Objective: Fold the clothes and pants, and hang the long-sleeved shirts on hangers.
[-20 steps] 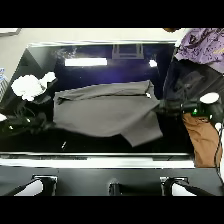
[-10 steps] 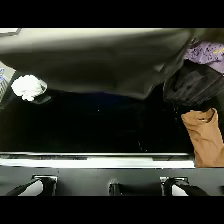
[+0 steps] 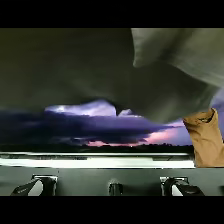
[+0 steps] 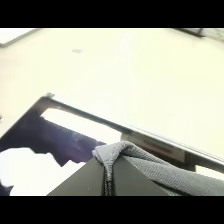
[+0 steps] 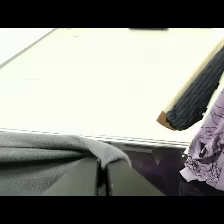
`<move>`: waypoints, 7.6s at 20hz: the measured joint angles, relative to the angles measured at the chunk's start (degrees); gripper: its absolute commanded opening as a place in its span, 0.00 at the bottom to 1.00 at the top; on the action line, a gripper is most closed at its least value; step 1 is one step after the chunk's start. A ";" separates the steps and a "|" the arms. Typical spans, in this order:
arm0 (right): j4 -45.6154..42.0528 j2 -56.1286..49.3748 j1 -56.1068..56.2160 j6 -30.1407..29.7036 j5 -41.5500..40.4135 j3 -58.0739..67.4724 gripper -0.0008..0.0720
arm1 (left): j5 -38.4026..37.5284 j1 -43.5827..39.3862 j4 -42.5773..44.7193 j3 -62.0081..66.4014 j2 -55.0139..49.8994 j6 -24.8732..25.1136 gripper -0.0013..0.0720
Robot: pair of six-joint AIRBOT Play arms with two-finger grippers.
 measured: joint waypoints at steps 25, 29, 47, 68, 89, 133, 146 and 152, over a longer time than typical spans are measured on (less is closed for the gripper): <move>5.25 -58.05 0.15 11.08 -1.36 -4.48 0.05 | 17.81 -12.48 -0.04 -20.00 -51.69 1.46 0.04; 3.43 -58.60 0.15 11.39 3.87 -4.48 0.05 | 9.05 -13.18 -0.07 -19.67 -52.94 0.46 0.04; 0.35 -64.39 0.15 12.81 16.06 -4.50 0.05 | -2.29 -16.09 -1.77 -25.51 -57.20 0.00 0.38; 9.46 -43.95 -11.87 3.45 21.68 -23.71 0.60 | -16.04 -5.75 12.41 -11.82 -41.07 -0.94 0.77; 29.20 -25.14 -18.97 -18.43 4.33 -86.82 0.60 | -15.39 -1.25 13.31 -28.96 -31.76 -0.61 0.77; 27.21 -7.65 -8.48 -9.49 1.20 -87.80 0.05 | -0.28 6.67 -26.99 -72.17 -32.85 21.05 0.04; 18.43 11.52 -8.44 3.23 10.01 -87.34 0.05 | -5.25 6.40 -19.80 -72.11 -14.97 12.22 0.04; 17.51 8.09 -8.41 3.08 8.00 -82.09 0.05 | 3.67 4.98 -22.80 -72.00 -11.15 11.32 0.04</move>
